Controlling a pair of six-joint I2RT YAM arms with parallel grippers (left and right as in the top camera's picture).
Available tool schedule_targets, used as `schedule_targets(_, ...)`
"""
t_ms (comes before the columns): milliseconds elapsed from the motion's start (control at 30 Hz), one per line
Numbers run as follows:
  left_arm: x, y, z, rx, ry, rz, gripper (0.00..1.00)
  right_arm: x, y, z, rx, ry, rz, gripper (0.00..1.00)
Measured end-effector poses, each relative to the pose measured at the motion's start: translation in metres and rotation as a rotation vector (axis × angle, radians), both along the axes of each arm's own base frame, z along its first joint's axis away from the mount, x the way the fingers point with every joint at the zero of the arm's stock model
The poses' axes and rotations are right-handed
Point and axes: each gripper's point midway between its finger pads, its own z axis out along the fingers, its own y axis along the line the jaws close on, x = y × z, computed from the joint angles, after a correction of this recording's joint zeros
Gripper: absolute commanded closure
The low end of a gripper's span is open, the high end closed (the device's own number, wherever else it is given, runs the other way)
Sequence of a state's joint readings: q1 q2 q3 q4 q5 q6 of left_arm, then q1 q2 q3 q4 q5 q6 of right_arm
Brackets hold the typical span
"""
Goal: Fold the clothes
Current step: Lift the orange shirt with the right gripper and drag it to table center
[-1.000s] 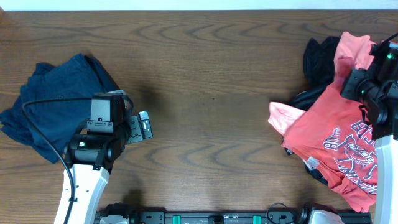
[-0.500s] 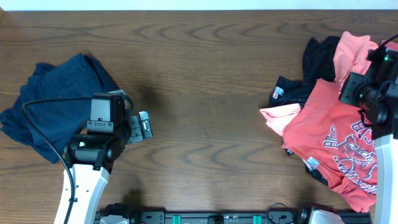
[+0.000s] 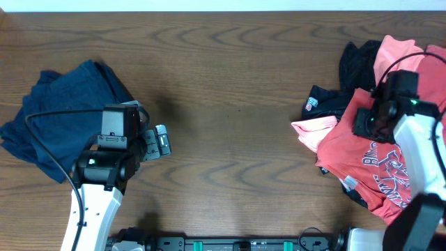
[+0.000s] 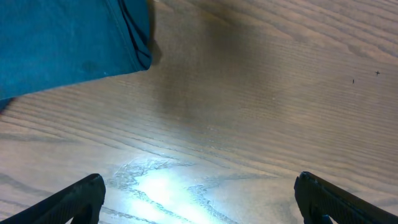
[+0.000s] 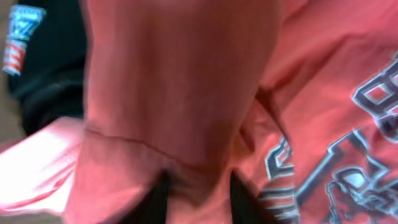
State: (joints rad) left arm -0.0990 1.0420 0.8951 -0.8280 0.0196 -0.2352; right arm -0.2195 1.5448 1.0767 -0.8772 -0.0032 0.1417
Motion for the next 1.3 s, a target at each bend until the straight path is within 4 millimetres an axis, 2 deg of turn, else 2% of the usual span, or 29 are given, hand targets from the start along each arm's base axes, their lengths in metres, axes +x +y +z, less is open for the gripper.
schedule_targets(167,0.0,0.0,0.0,0.0,0.0,0.0,0.02,-0.001,0.0,0.002,0.008,0.01,-0.019,0.99)
schedule_targets(233,0.0,0.0,0.0,0.0,0.0,0.0,0.02,0.0,-0.001,0.015,0.009,0.001,-0.026,0.99)
schedule_targets(300,0.0,0.0,0.0,0.0,0.001,0.0,0.02,0.009,-0.004,0.041,0.001,-0.049,-0.035,0.99)
schedule_targets(400,0.0,0.0,0.0,0.0,0.0,0.0,0.02,0.031,-0.019,0.112,-0.032,-0.229,-0.064,0.99)
schedule_targets(467,0.0,0.0,0.0,0.0,0.0,0.0,0.02,0.042,-0.026,0.169,-0.048,-0.383,-0.062,0.99)
schedule_targets(500,0.0,0.0,0.0,0.0,0.0,0.0,0.02,0.045,-0.024,0.198,-0.049,-0.462,-0.041,0.99)
schedule_targets(567,0.0,0.0,0.0,0.0,0.0,0.0,0.02,0.046,-0.012,0.236,-0.027,-0.567,0.017,0.99)
schedule_targets(600,0.0,0.0,0.0,0.0,0.0,0.0,0.02,0.047,0.0,0.251,-0.003,-0.614,0.065,0.99)
schedule_targets(700,0.0,0.0,0.0,0.0,0.0,0.0,0.02,0.052,0.046,0.269,0.107,-0.687,0.232,0.99)
schedule_targets(833,0.0,0.0,0.0,0.0,-0.001,0.0,0.02,0.07,0.127,0.278,0.276,-0.754,0.497,0.99)
schedule_targets(867,0.0,0.0,0.0,0.0,-0.001,0.0,0.02,0.072,0.153,0.279,0.313,-0.763,0.573,0.98)
schedule_targets(900,0.0,0.0,0.0,0.0,0.0,0.0,0.02,0.072,0.185,0.278,0.361,-0.767,0.661,0.97)
schedule_targets(933,0.0,0.0,0.0,0.0,0.0,0.0,0.02,0.071,0.195,0.278,0.377,-0.765,0.69,0.97)
schedule_targets(967,0.0,0.0,0.0,0.0,-0.001,0.0,0.02,0.067,0.22,0.277,0.408,-0.764,0.755,0.97)
schedule_targets(1033,0.0,0.0,0.0,0.0,0.0,0.0,0.02,0.06,0.259,0.271,0.453,-0.75,0.856,0.97)
schedule_targets(1100,0.0,0.0,0.0,0.0,-0.001,0.0,0.02,0.052,0.3,0.256,0.493,-0.709,0.964,0.97)
schedule_targets(1200,0.001,0.0,0.0,0.0,-0.003,0.0,0.02,0.048,0.338,0.231,0.525,-0.654,1.061,0.96)
schedule_targets(1233,0.001,0.0,0.001,0.0,-0.004,0.0,0.02,0.048,0.352,0.218,0.539,-0.626,1.091,0.94)
schedule_targets(1300,0.004,0.0,0.002,-0.002,-0.018,0.0,0.02,0.049,0.366,0.198,0.551,-0.583,1.12,0.88)
